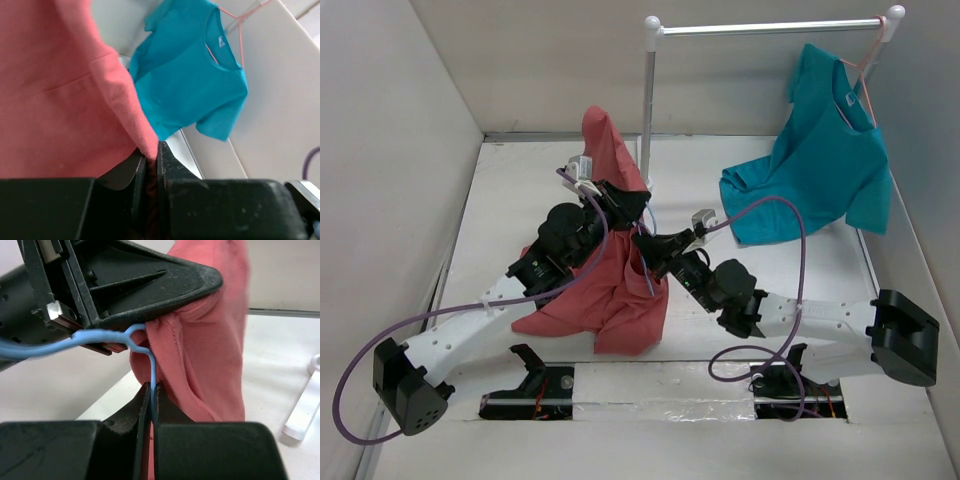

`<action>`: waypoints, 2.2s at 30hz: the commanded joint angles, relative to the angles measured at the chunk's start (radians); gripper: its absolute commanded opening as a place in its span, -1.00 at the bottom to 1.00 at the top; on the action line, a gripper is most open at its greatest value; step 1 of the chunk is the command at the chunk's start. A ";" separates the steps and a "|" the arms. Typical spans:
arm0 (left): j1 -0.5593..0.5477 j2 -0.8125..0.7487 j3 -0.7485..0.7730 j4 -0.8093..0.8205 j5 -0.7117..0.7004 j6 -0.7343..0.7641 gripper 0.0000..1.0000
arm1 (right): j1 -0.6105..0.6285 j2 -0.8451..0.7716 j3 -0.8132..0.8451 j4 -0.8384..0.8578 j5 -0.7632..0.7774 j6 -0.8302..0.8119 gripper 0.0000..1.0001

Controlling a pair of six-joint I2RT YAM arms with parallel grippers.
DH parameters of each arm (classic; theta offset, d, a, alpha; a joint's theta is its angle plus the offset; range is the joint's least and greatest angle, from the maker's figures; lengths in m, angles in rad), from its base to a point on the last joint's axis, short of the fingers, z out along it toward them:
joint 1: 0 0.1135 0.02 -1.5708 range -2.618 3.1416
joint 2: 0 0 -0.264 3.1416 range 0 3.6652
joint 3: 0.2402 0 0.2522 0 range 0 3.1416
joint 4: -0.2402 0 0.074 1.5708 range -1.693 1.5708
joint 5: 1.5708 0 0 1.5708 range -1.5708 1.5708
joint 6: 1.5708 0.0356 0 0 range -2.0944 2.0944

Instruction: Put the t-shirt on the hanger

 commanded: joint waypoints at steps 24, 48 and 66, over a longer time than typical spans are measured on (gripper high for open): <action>0.069 -0.101 0.056 0.007 0.095 0.019 -1.00 | 0.020 -0.361 -0.256 -0.358 -0.099 0.211 -1.00; 0.069 -0.078 0.090 -0.029 0.161 0.002 -1.00 | 0.020 -0.066 -0.152 -0.358 0.030 0.171 -0.30; 0.152 0.024 0.211 0.091 0.128 -0.044 -1.00 | 0.267 -0.030 -0.282 -0.404 0.025 0.417 -1.00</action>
